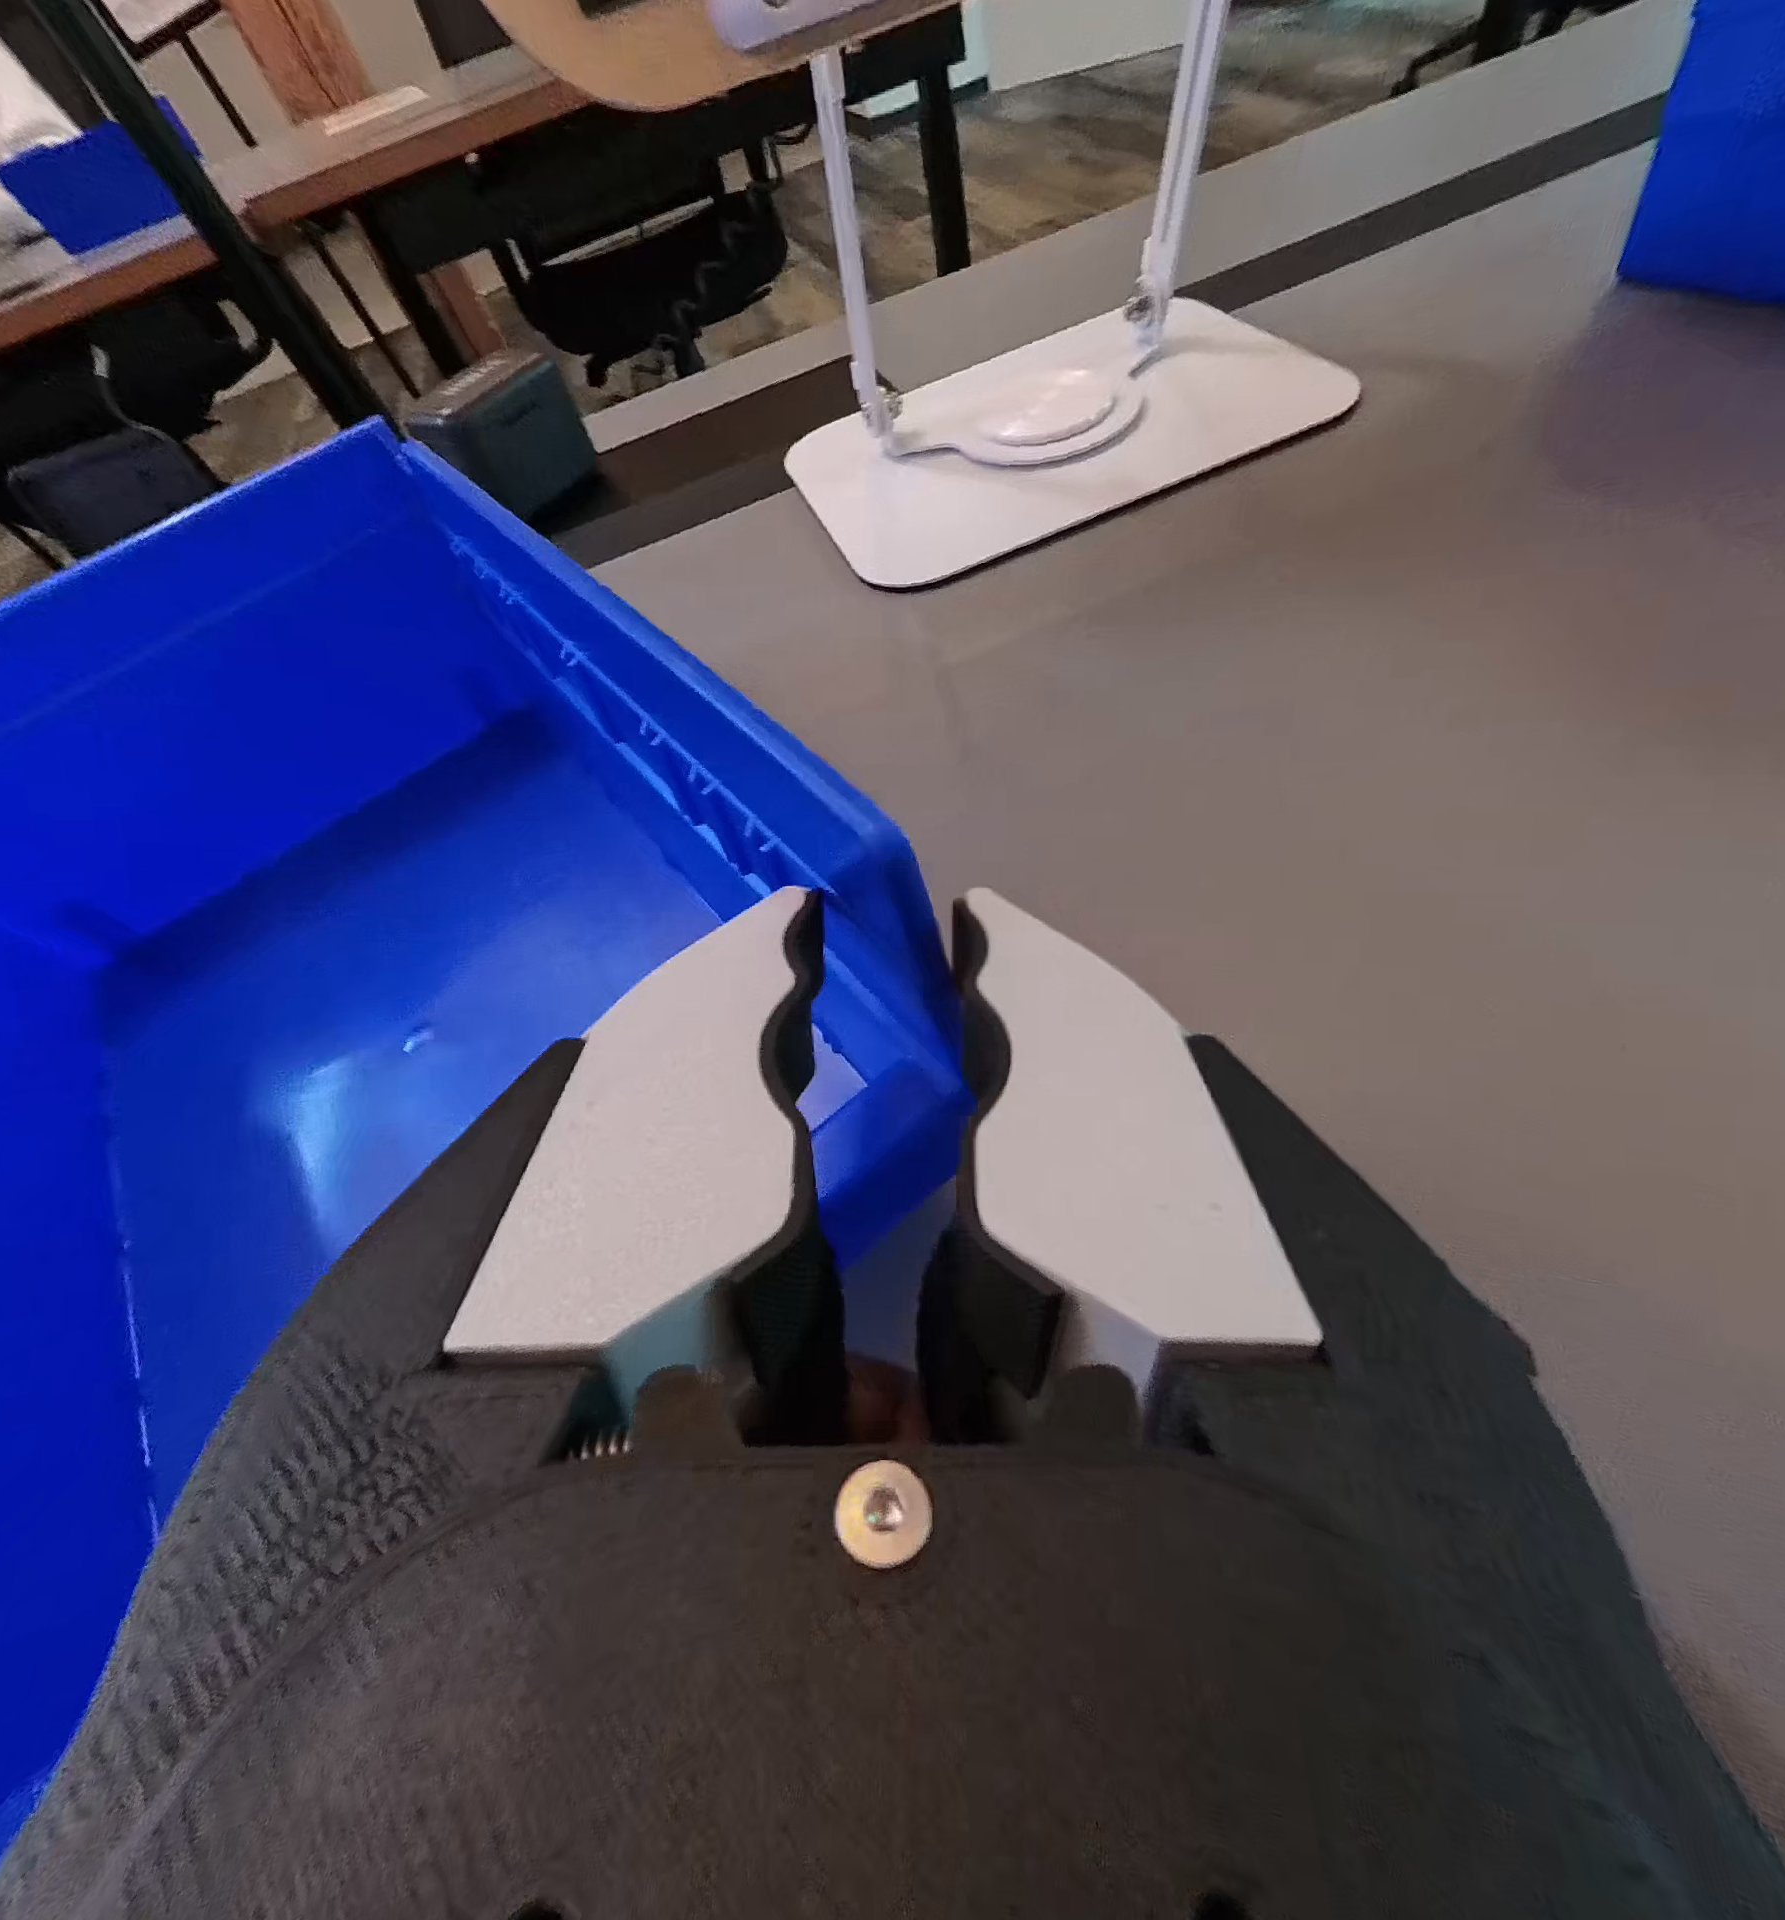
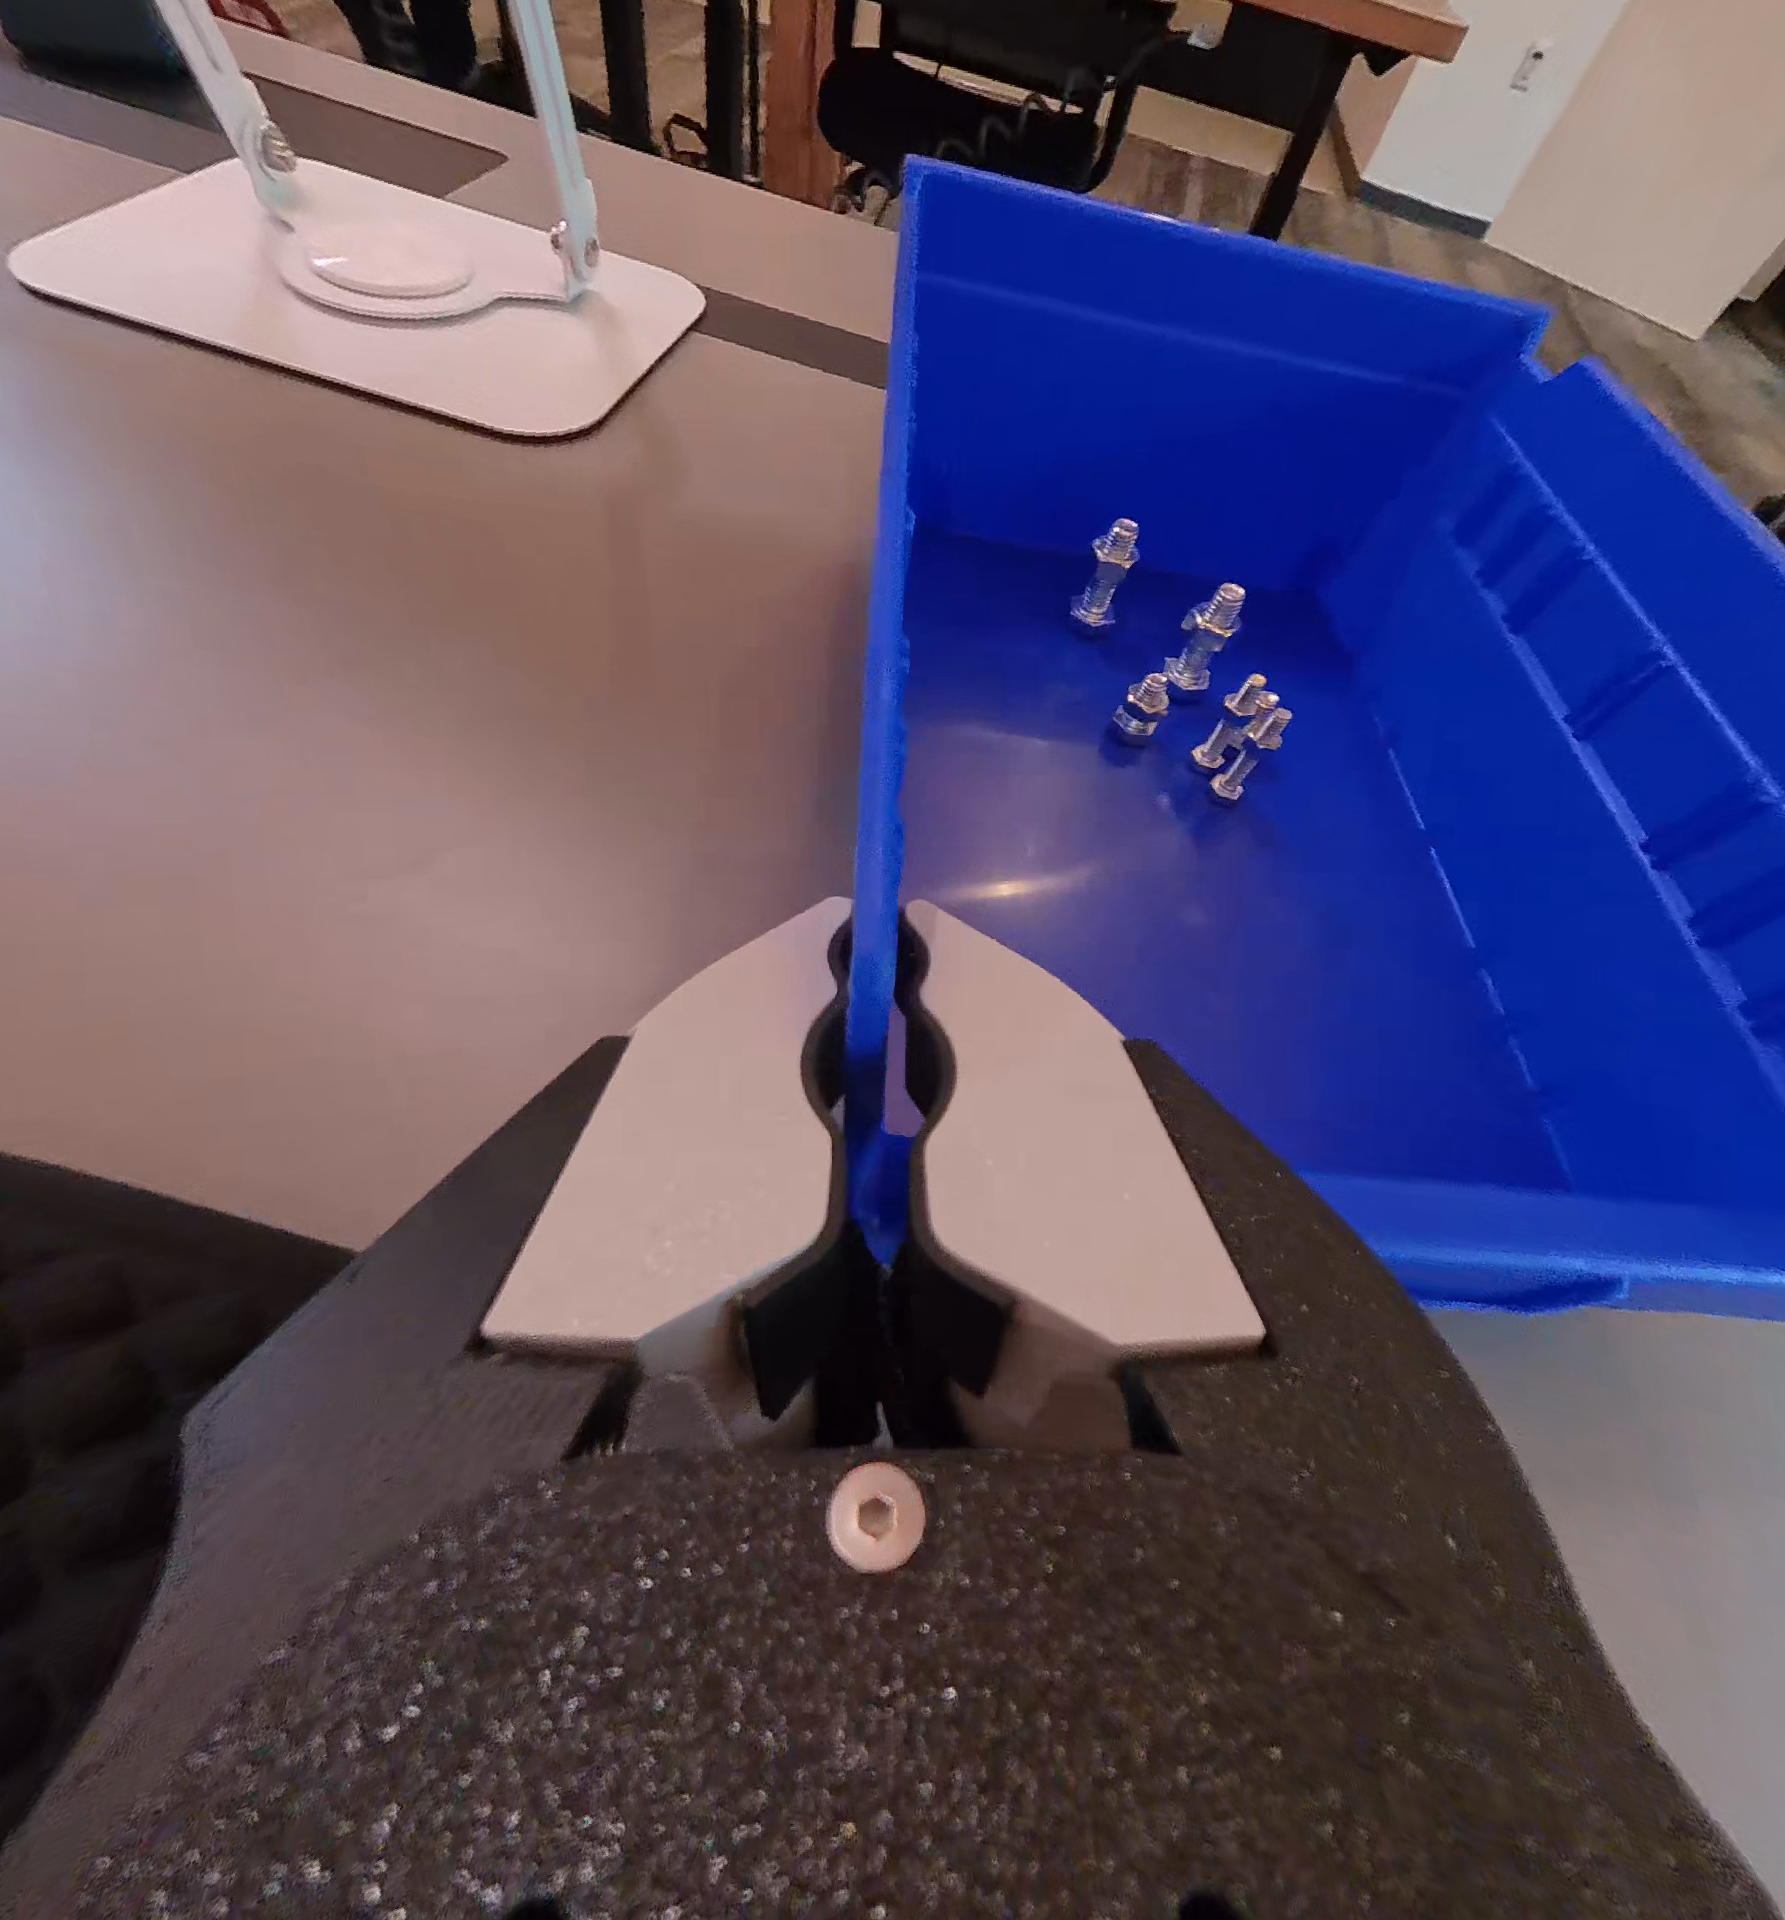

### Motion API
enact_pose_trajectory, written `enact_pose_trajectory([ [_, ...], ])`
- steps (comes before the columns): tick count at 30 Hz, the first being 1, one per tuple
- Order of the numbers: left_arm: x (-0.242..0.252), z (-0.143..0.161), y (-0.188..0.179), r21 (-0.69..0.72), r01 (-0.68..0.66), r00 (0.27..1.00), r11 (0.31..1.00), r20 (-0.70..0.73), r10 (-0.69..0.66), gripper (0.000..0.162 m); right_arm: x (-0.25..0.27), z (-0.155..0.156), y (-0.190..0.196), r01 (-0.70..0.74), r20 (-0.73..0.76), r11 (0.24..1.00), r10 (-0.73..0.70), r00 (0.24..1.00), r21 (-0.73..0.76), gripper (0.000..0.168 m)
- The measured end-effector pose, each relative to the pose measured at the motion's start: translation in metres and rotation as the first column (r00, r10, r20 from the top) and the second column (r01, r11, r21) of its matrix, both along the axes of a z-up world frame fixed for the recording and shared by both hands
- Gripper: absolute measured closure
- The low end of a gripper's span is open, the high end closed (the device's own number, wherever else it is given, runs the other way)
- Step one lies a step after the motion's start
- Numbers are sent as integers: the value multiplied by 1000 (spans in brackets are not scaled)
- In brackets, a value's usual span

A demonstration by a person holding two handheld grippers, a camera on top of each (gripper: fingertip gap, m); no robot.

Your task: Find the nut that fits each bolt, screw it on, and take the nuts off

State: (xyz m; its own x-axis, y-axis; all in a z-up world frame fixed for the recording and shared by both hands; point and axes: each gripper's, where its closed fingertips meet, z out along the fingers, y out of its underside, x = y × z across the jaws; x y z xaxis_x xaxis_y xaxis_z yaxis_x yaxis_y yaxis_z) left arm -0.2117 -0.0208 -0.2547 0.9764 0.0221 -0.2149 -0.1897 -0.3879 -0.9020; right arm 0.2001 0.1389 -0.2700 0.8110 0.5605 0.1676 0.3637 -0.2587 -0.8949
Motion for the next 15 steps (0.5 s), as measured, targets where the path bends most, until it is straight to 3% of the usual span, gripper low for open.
enact_pose_trajectory([
  [7,3,0,-1,-9,42,998,999,-51,-43,139,-17,0,-7,-23,82,999,20,996,34,162],
  [15,33,0,-6,-3,193,978,981,-78,-193,141,-41,0,-23,5,62,1000,-5,998,7,162],
])
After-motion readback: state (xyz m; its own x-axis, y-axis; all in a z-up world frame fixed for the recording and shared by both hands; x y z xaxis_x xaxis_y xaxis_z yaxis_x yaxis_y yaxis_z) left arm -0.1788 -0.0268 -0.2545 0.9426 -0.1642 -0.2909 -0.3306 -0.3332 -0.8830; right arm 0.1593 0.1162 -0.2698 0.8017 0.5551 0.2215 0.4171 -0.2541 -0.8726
